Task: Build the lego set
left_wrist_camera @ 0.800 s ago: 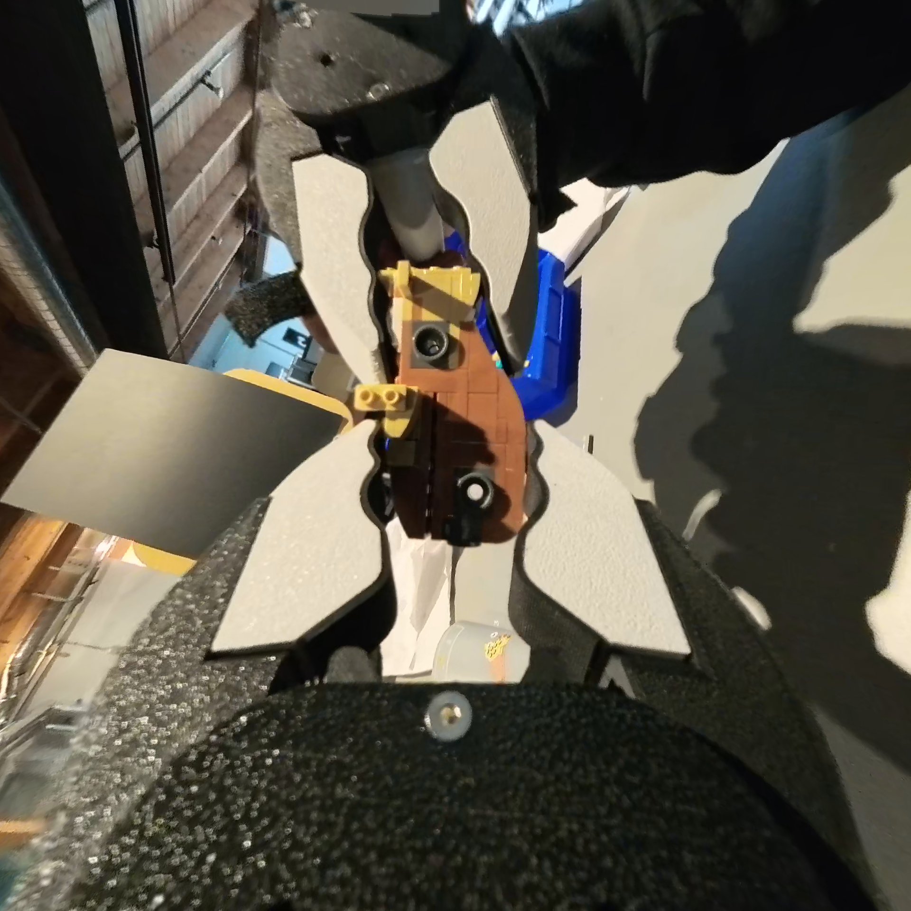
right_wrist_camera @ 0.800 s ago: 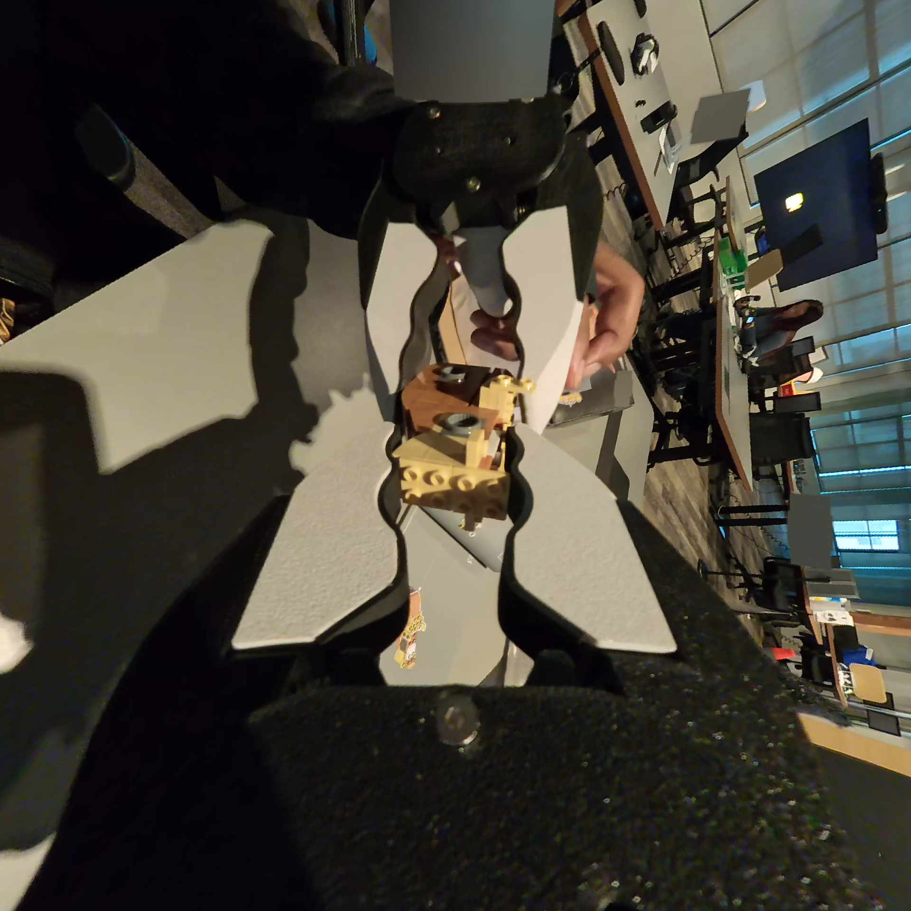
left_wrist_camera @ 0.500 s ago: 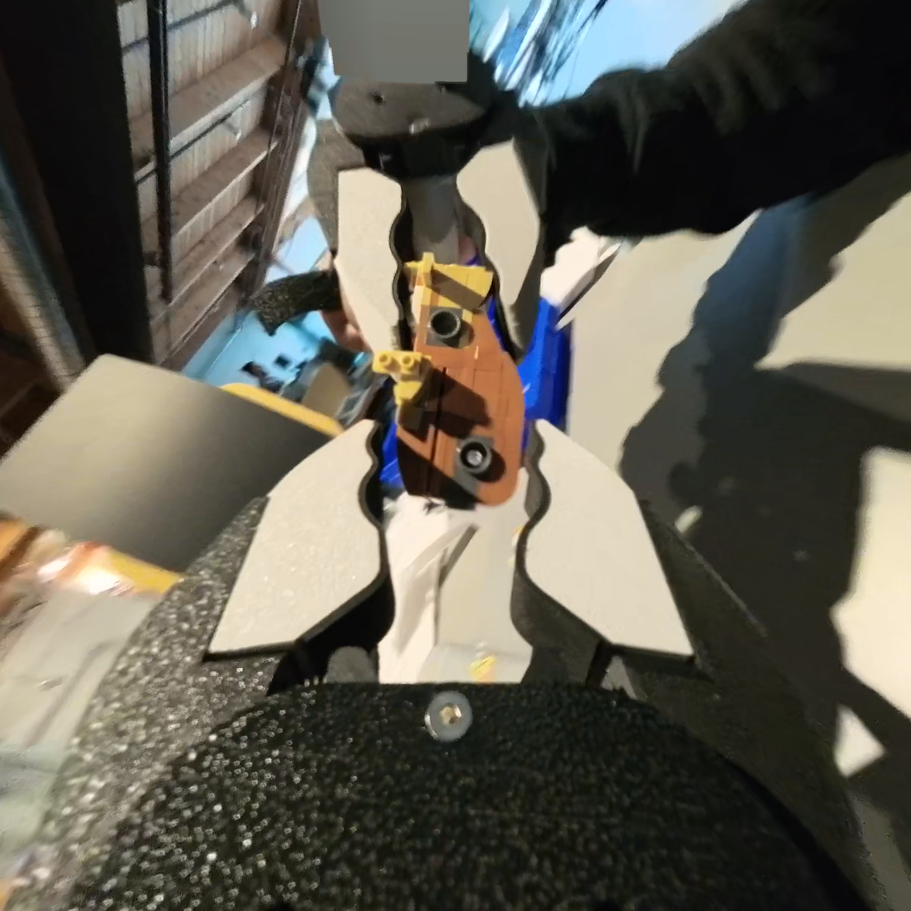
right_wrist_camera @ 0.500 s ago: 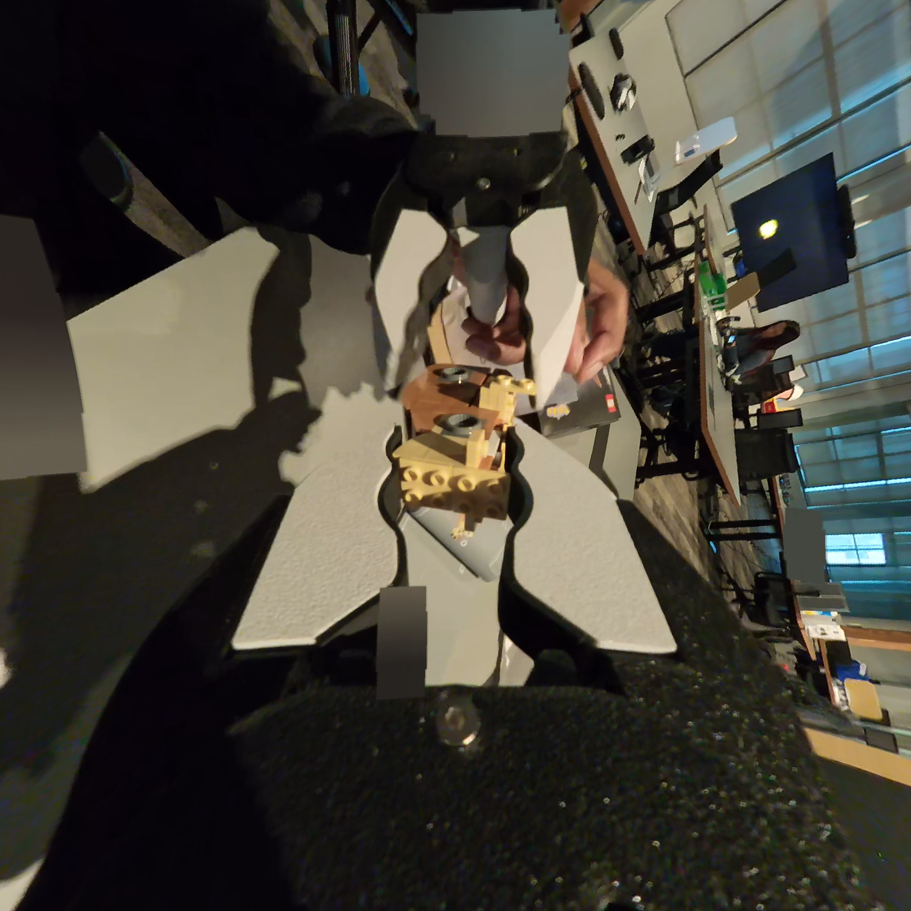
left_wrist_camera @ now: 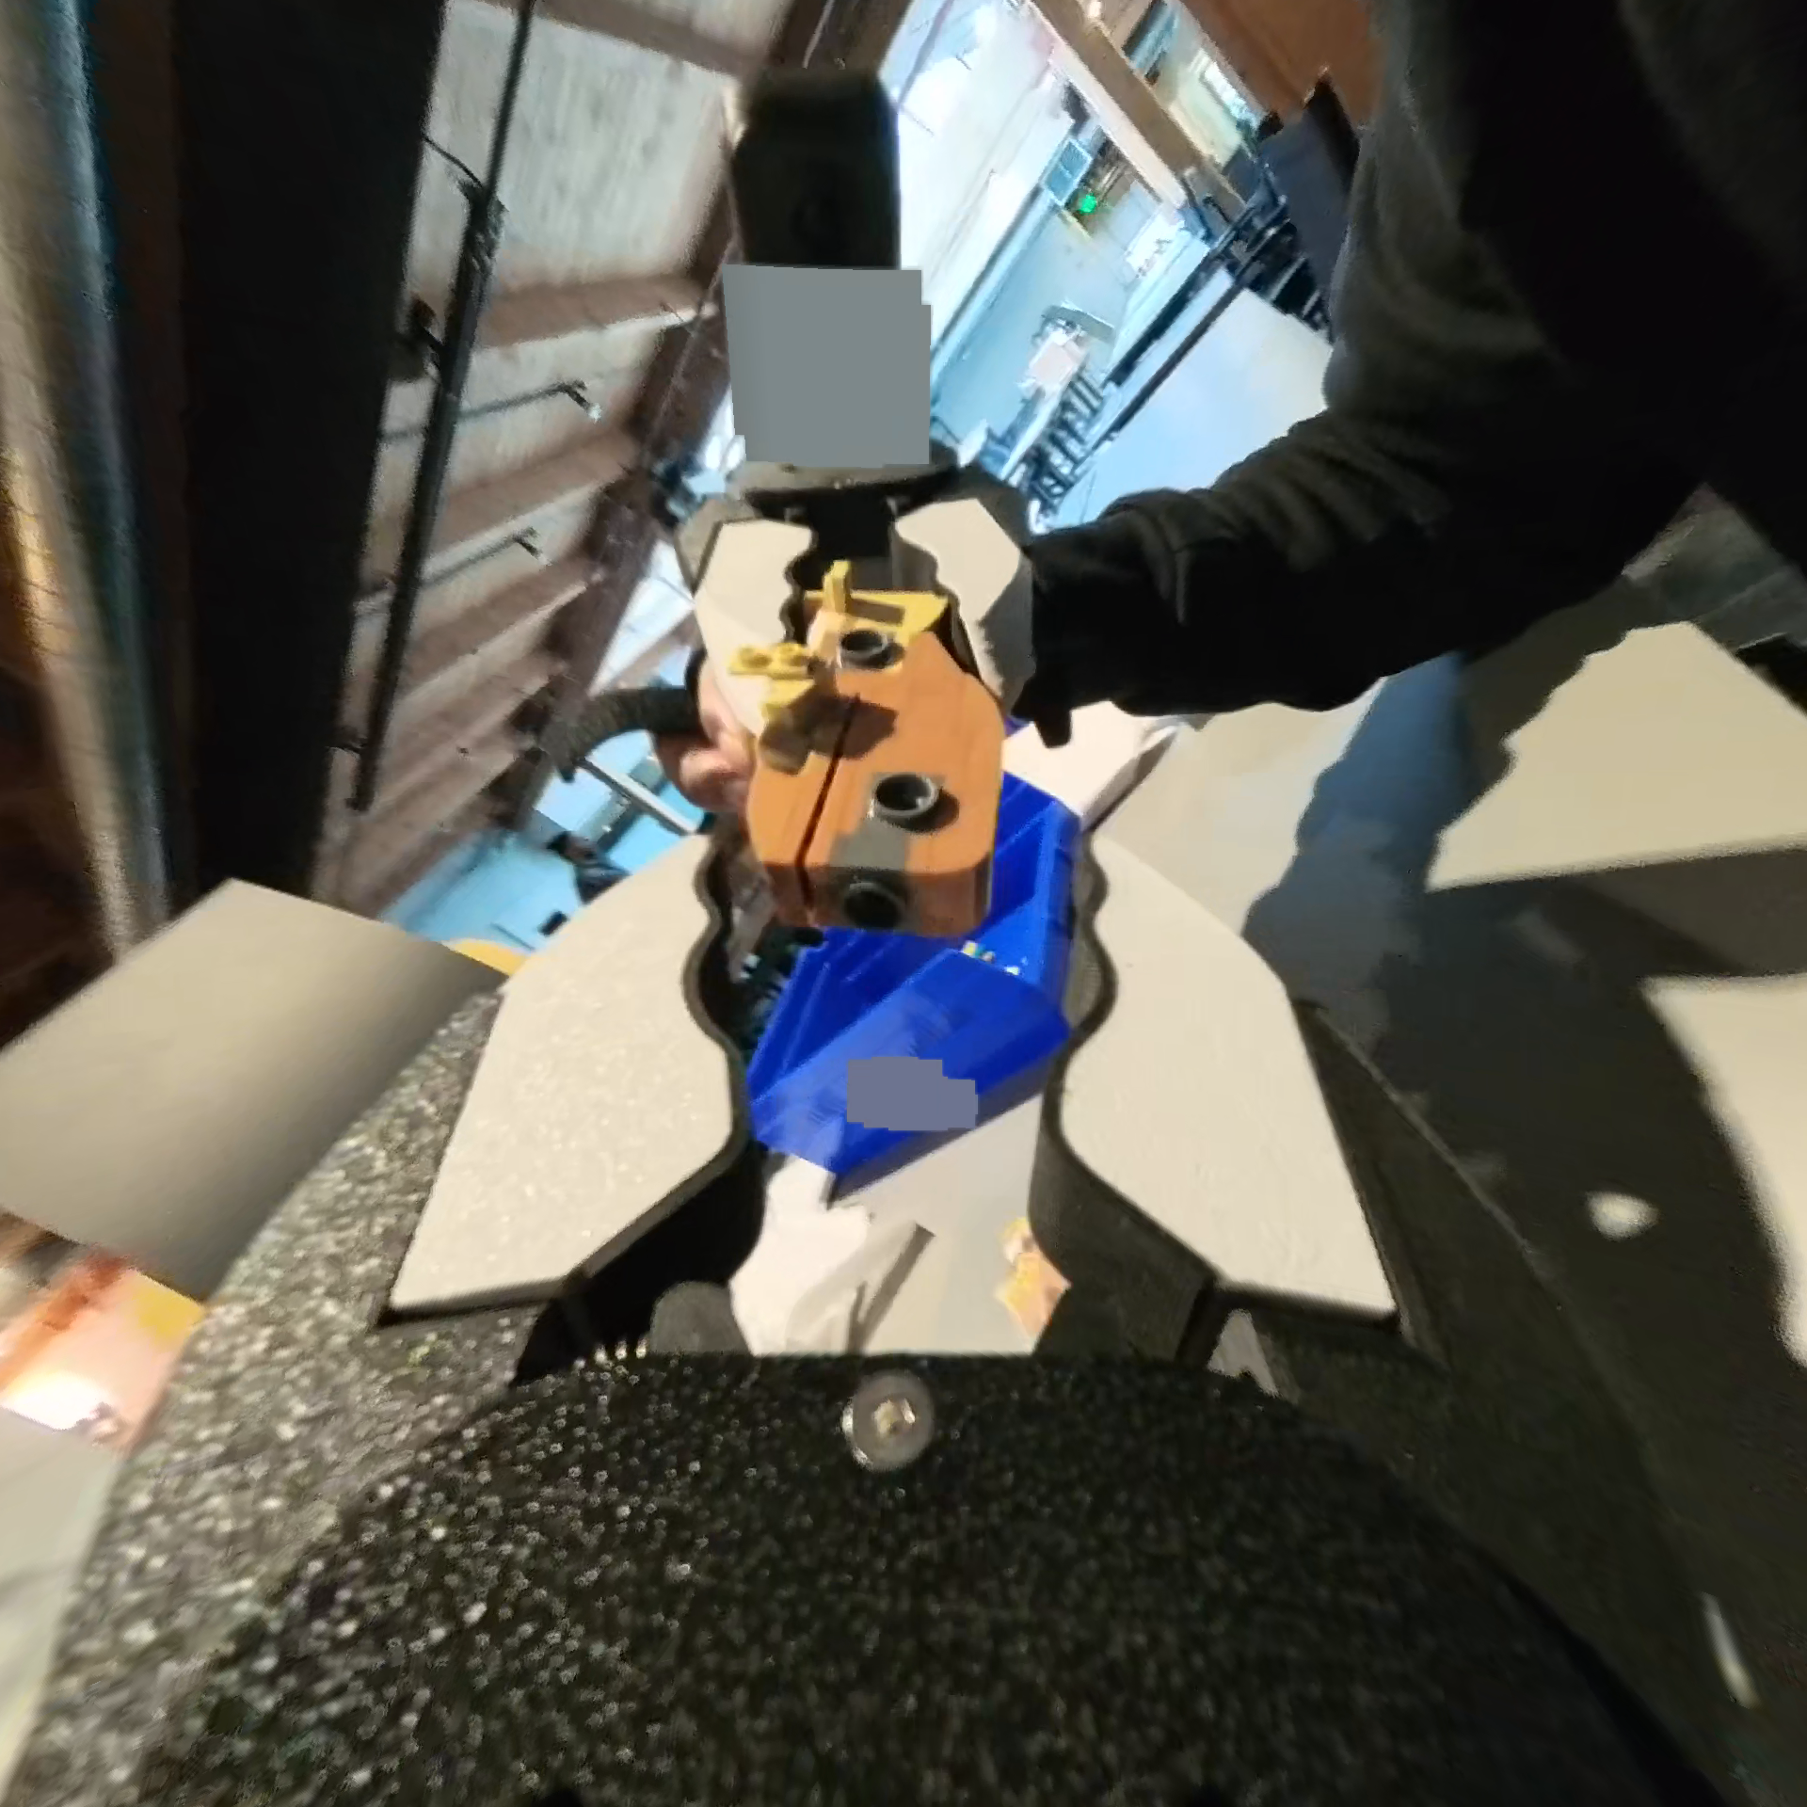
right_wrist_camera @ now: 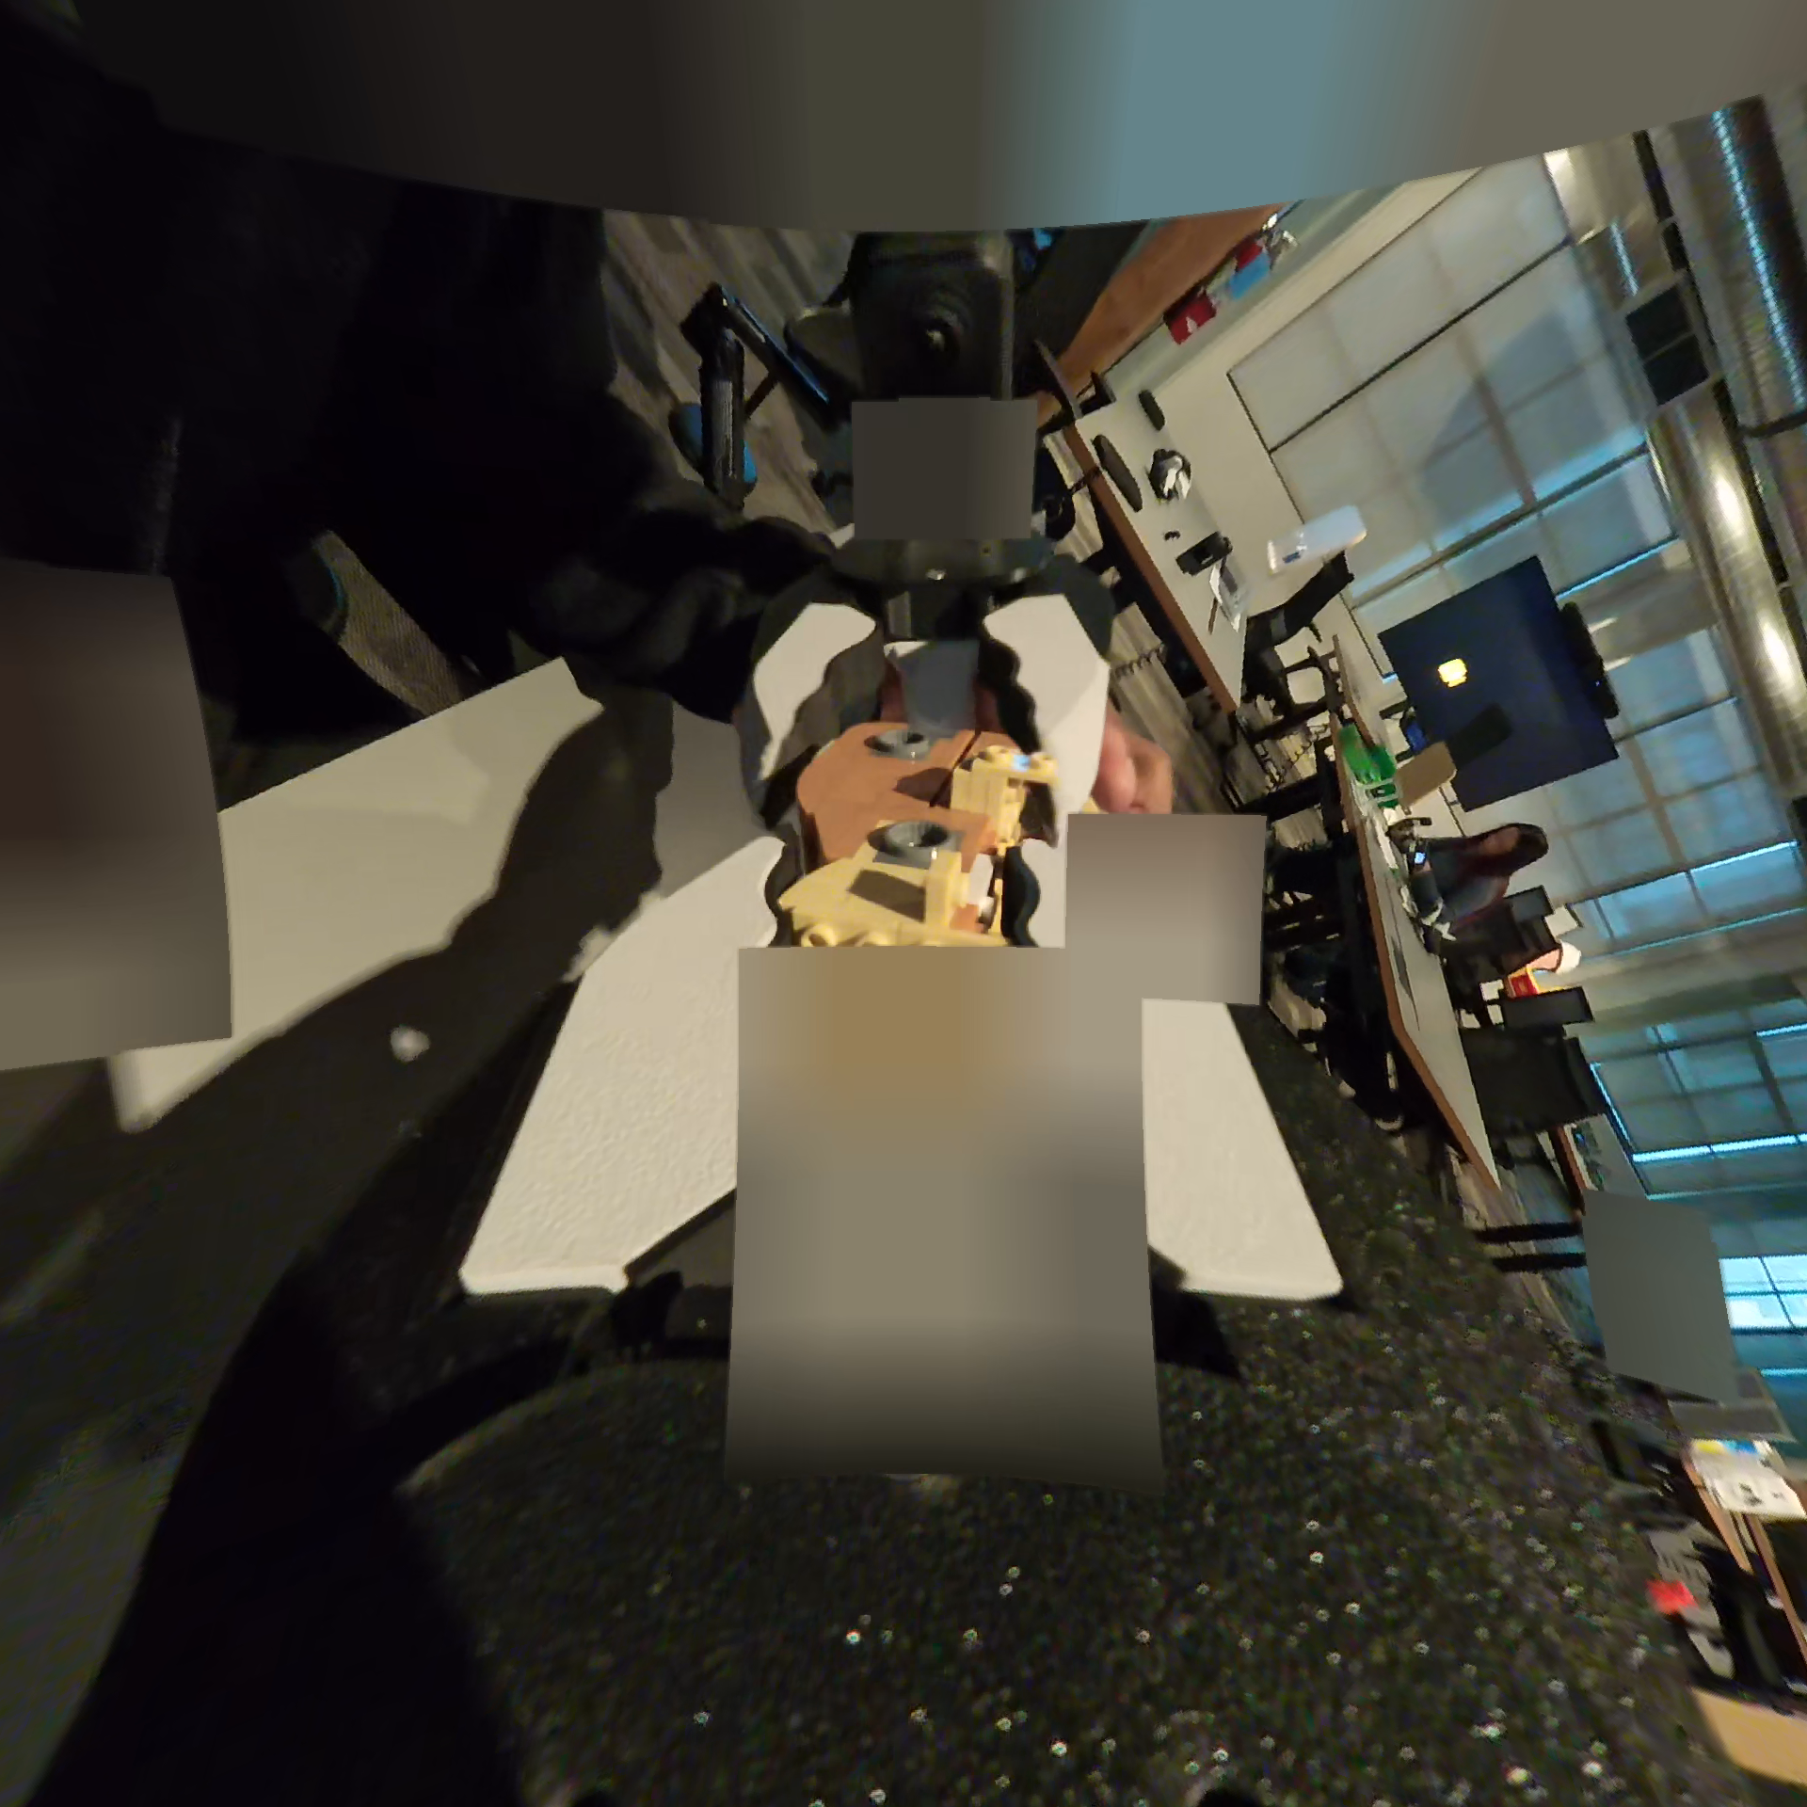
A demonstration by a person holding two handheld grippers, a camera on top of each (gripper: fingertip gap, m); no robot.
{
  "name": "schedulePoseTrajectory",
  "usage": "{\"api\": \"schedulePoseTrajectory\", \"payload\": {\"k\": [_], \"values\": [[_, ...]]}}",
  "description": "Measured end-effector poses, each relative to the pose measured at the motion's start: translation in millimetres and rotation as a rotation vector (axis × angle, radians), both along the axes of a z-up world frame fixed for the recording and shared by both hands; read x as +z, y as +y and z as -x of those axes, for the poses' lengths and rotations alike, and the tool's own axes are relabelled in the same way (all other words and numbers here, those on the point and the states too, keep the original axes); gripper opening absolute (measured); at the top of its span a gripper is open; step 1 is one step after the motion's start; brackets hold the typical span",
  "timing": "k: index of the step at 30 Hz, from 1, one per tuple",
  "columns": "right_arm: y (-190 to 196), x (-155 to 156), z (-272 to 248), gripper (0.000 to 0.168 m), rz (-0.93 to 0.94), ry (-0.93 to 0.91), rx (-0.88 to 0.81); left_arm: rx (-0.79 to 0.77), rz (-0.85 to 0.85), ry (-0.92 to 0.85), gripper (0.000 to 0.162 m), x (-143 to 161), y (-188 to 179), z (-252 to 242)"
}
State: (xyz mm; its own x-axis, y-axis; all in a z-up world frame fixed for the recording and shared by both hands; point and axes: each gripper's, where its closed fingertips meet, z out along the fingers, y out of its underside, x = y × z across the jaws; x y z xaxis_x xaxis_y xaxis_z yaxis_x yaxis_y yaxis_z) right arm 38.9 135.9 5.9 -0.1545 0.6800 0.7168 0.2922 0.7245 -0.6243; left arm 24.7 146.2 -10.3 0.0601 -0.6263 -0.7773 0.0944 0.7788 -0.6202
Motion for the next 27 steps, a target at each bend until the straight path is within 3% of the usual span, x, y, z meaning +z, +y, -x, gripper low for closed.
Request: {"api": "schedulePoseTrajectory", "payload": {"k": [9, 27], "values": [[-6, 9, -2, 0.04, 0.006, 0.048, 0.03, -0.015, 0.015, -0.079, 0.047, 11, 1, 8], [-3, 3, 2, 0.04, 0.001, 0.044, 0.031, -0.029, 0.018, -0.095, 0.044, 11, -2, 2]]}}
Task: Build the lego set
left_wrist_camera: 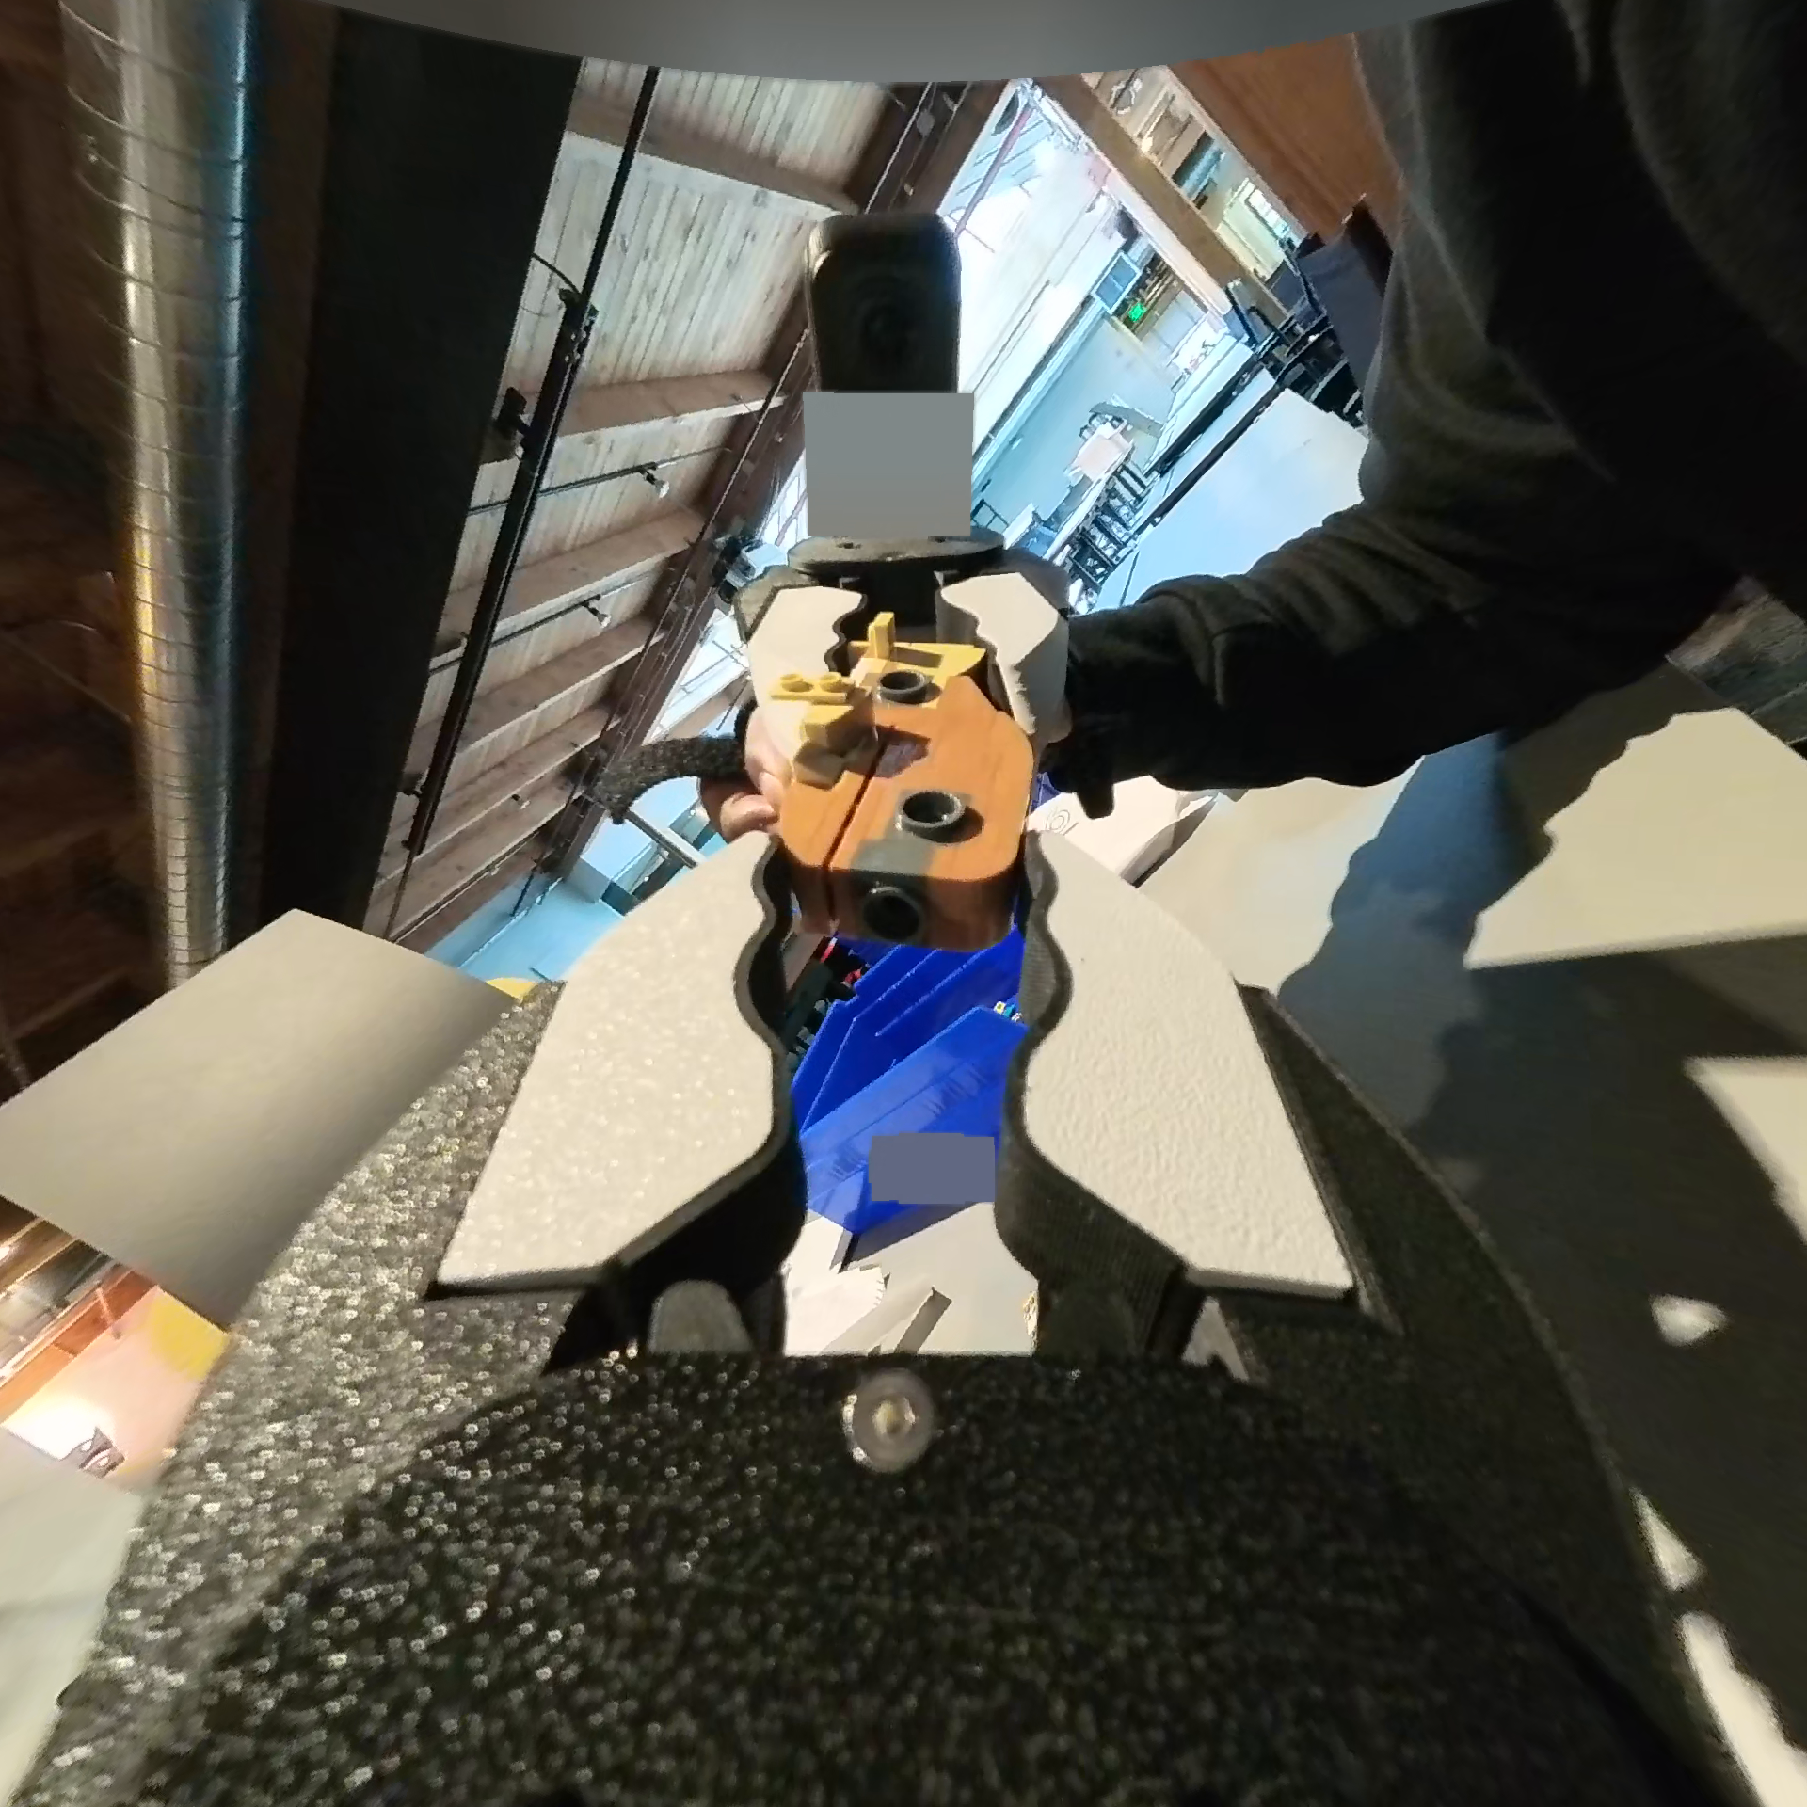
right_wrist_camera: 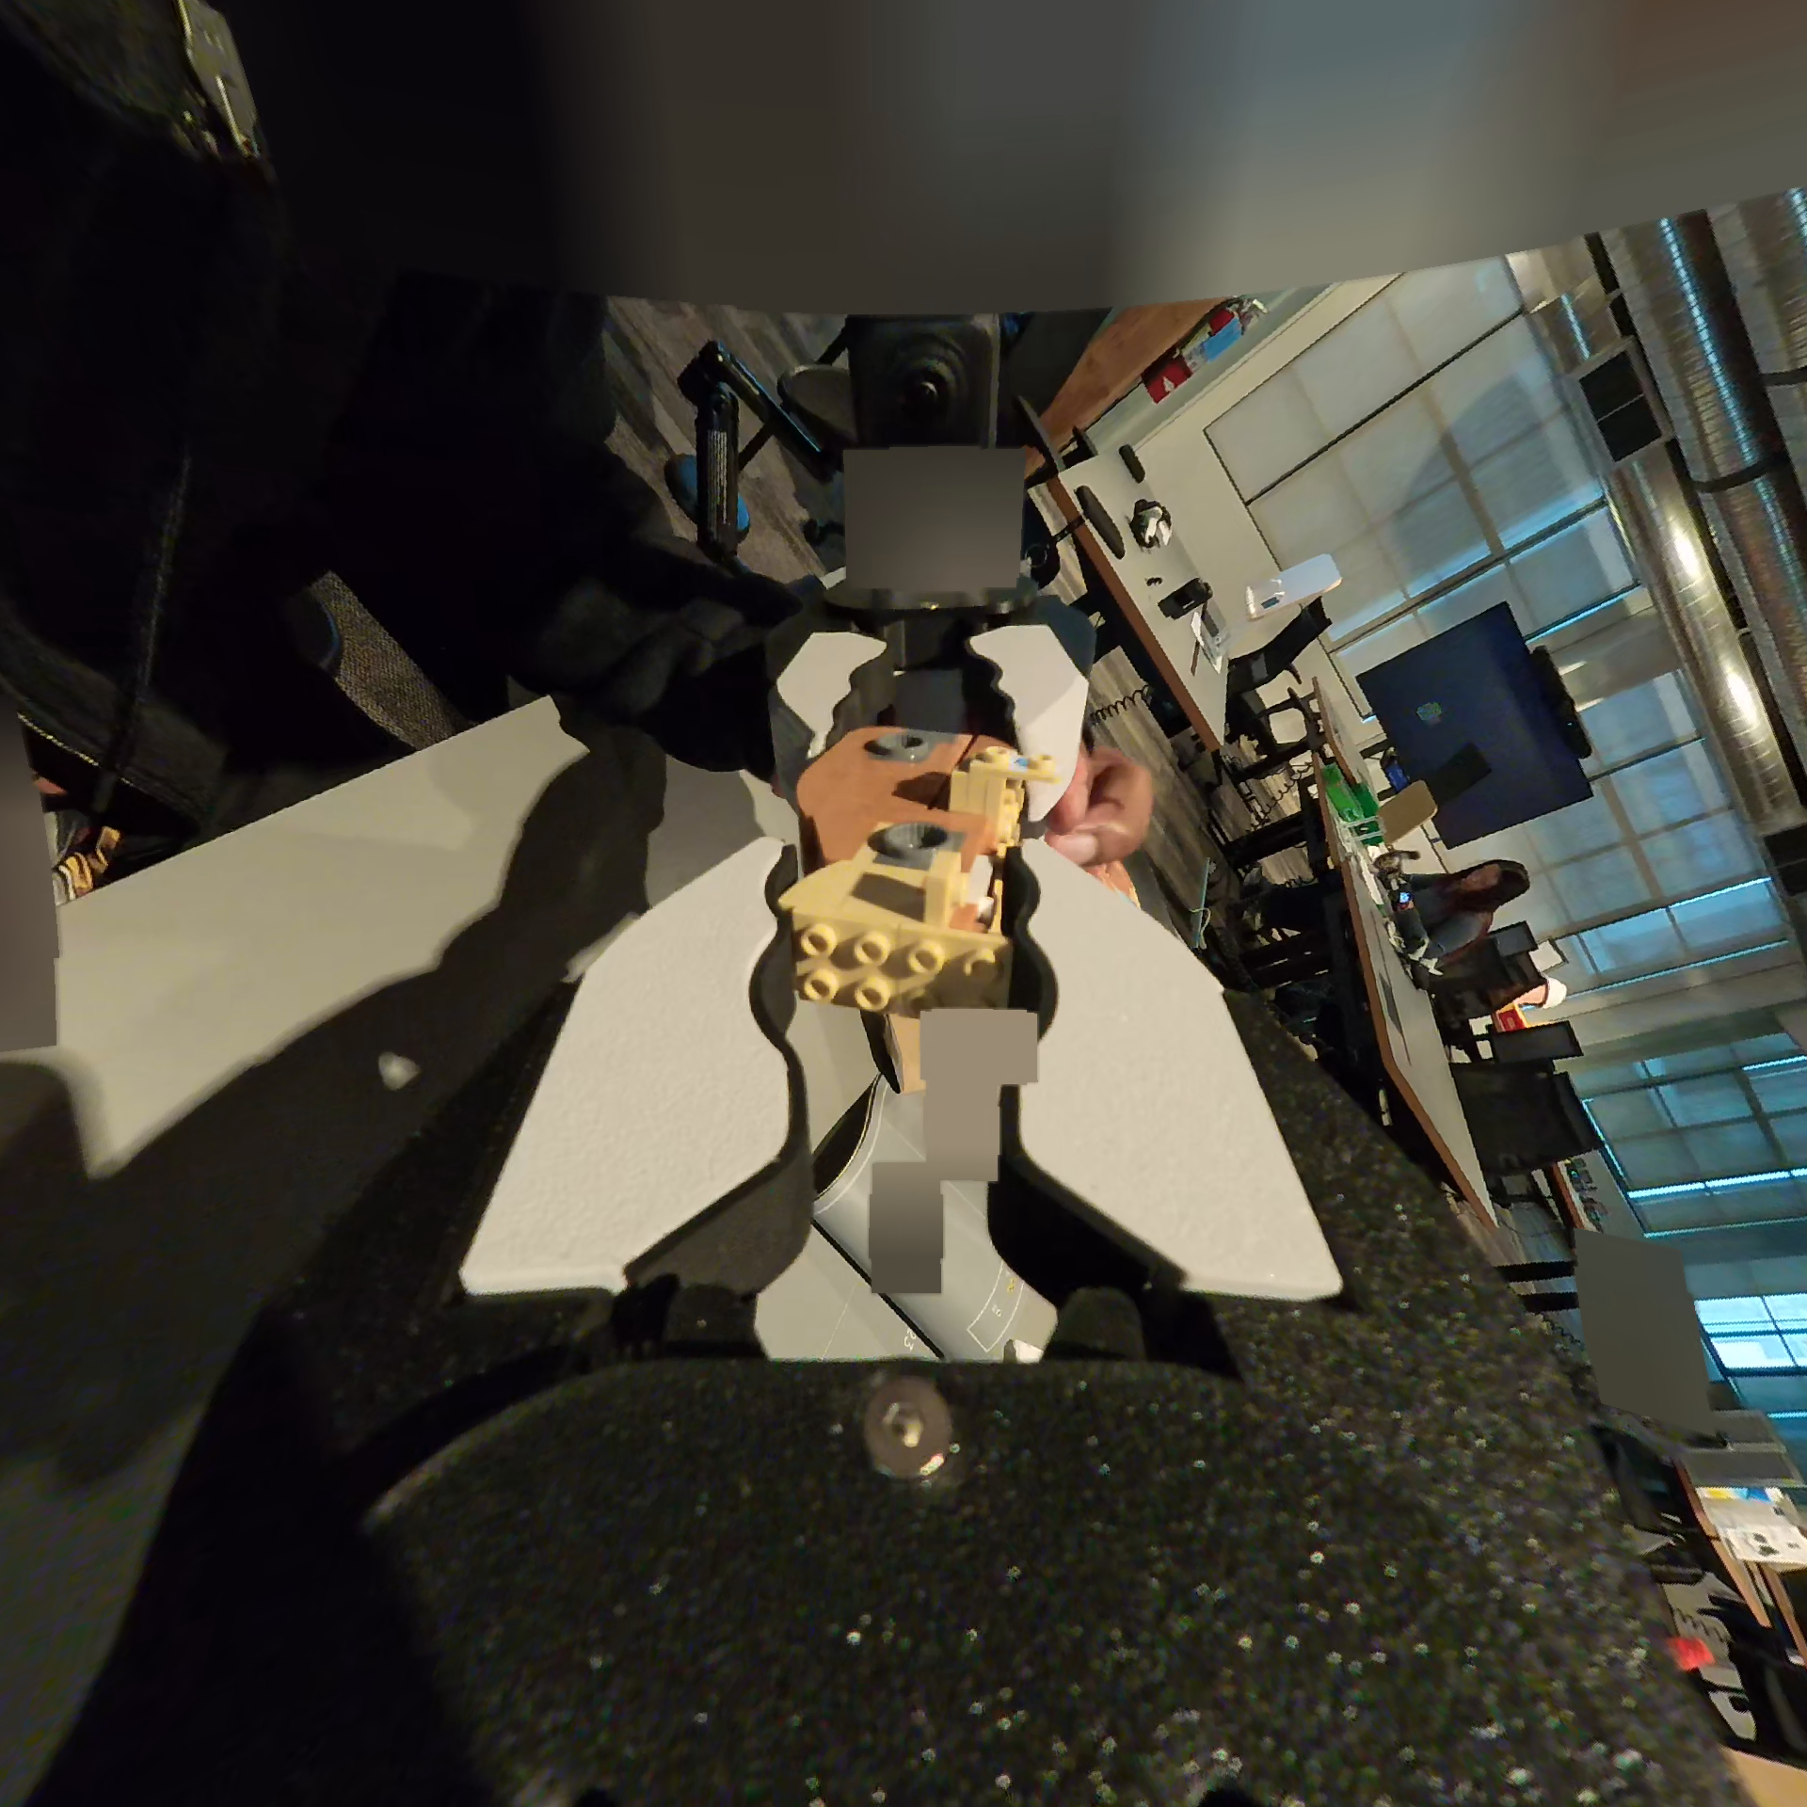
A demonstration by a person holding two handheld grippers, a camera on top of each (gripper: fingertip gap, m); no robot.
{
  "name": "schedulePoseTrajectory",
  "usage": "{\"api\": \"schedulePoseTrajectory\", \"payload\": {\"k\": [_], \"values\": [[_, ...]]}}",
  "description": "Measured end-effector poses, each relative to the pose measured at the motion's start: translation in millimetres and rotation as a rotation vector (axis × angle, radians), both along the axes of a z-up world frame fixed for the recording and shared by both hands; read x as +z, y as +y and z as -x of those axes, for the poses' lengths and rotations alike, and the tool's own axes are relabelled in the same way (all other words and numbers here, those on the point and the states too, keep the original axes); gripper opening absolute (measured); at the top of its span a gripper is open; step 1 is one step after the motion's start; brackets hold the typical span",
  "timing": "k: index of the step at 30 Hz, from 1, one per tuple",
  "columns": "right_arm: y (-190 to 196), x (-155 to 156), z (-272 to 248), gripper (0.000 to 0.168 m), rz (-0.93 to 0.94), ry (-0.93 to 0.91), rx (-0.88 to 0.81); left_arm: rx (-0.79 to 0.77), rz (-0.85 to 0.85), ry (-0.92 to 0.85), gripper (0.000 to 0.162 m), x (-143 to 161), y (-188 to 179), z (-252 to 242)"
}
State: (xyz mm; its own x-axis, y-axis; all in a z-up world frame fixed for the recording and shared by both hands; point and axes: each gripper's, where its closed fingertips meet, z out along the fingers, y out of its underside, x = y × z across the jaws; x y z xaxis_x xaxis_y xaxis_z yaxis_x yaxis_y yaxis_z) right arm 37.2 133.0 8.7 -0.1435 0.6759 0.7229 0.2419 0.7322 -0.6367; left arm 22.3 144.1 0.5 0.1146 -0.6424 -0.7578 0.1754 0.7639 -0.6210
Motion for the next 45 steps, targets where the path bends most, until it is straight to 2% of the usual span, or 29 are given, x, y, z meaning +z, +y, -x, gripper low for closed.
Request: {"api": "schedulePoseTrajectory", "payload": {"k": [45], "values": [[-1.0, -2.8, 1.2, 0.04, -0.015, -0.002, 0.023, 0.02, -0.021, 0.042, 0.043, -2.3, -1.9, 1.7]]}}
